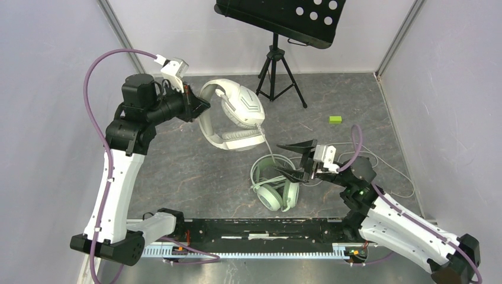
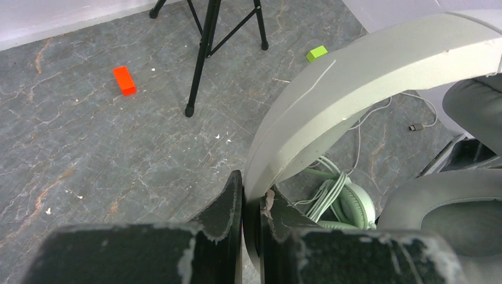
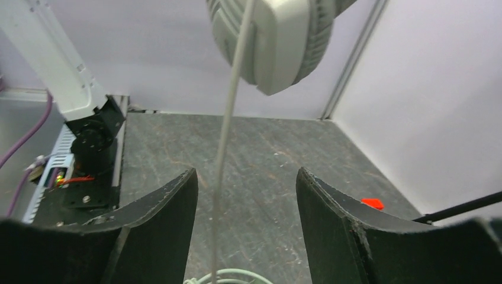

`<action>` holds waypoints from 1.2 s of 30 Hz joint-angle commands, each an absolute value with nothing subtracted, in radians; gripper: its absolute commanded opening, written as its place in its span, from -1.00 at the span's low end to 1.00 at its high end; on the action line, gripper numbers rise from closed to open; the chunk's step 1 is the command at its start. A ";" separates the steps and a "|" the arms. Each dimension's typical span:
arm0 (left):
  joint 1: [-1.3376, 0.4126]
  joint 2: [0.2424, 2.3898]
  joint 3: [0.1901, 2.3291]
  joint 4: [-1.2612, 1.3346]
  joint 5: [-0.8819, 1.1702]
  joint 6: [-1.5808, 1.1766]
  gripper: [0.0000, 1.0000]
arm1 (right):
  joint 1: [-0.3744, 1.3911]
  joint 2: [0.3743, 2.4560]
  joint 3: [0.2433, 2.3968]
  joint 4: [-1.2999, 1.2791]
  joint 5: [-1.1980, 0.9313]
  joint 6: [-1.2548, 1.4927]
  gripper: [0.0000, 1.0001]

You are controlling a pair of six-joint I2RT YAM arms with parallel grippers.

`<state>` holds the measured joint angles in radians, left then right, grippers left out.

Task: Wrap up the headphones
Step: Wrap the headphones cable around the headphones.

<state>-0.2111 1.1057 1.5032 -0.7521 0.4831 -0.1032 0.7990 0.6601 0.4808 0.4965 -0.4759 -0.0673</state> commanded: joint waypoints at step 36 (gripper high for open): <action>-0.440 1.226 1.750 -0.904 0.732 -0.013 -0.96 | 0.804 0.788 0.317 0.832 -0.219 -0.300 -1.00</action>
